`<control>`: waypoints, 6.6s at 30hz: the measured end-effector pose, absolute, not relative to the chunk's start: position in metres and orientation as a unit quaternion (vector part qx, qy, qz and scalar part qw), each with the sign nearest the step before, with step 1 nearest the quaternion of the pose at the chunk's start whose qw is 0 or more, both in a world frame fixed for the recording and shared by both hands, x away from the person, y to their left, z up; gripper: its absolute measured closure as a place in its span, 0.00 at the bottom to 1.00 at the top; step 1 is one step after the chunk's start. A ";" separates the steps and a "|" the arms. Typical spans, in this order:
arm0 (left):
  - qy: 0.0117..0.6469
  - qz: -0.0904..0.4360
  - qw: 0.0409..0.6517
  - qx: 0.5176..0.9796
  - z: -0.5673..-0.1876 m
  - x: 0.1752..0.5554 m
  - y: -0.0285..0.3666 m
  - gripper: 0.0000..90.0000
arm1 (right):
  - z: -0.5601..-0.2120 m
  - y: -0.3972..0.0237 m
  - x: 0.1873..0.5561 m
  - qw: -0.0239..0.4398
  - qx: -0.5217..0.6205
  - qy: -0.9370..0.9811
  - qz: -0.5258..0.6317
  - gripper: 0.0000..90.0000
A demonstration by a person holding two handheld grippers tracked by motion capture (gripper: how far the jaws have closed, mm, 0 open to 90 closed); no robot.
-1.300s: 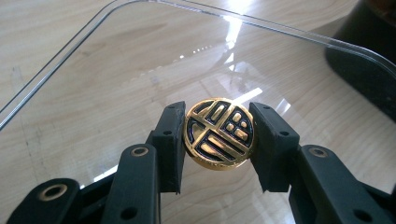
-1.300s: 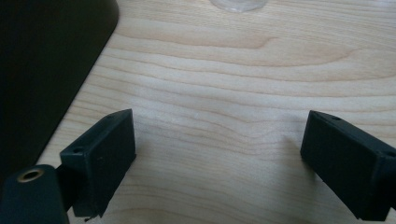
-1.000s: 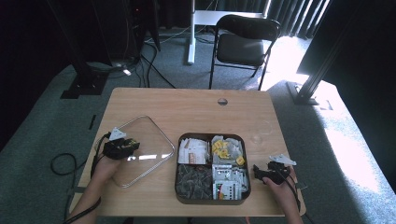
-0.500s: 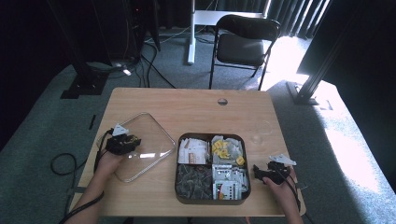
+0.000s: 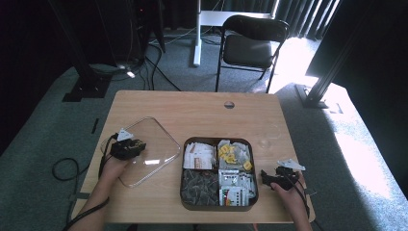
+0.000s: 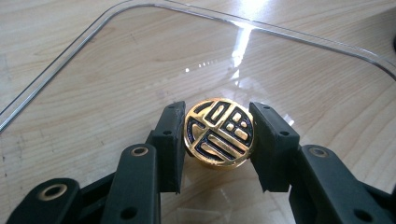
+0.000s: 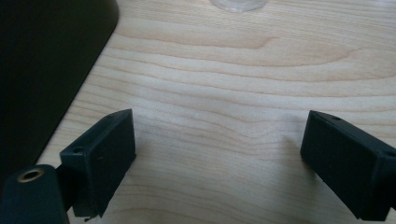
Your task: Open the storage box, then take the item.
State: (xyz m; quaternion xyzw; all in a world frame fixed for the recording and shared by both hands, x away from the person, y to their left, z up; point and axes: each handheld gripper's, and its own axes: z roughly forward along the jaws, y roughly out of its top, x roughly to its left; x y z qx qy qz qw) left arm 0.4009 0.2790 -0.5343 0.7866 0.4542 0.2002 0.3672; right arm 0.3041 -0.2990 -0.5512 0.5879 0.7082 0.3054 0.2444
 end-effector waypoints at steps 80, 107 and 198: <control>0.273 0.077 0.410 0.867 -0.537 0.304 0.206 0.02 | -0.551 -0.299 0.304 0.244 0.588 0.708 0.305 0.11; 0.219 0.095 0.353 0.905 -0.547 0.292 0.180 0.02 | -0.551 -0.297 0.302 0.234 0.560 0.730 0.314 0.11; 0.220 0.095 0.353 0.904 -0.547 0.292 0.180 0.02 | -0.497 -0.209 0.371 0.172 0.435 0.807 0.361 0.66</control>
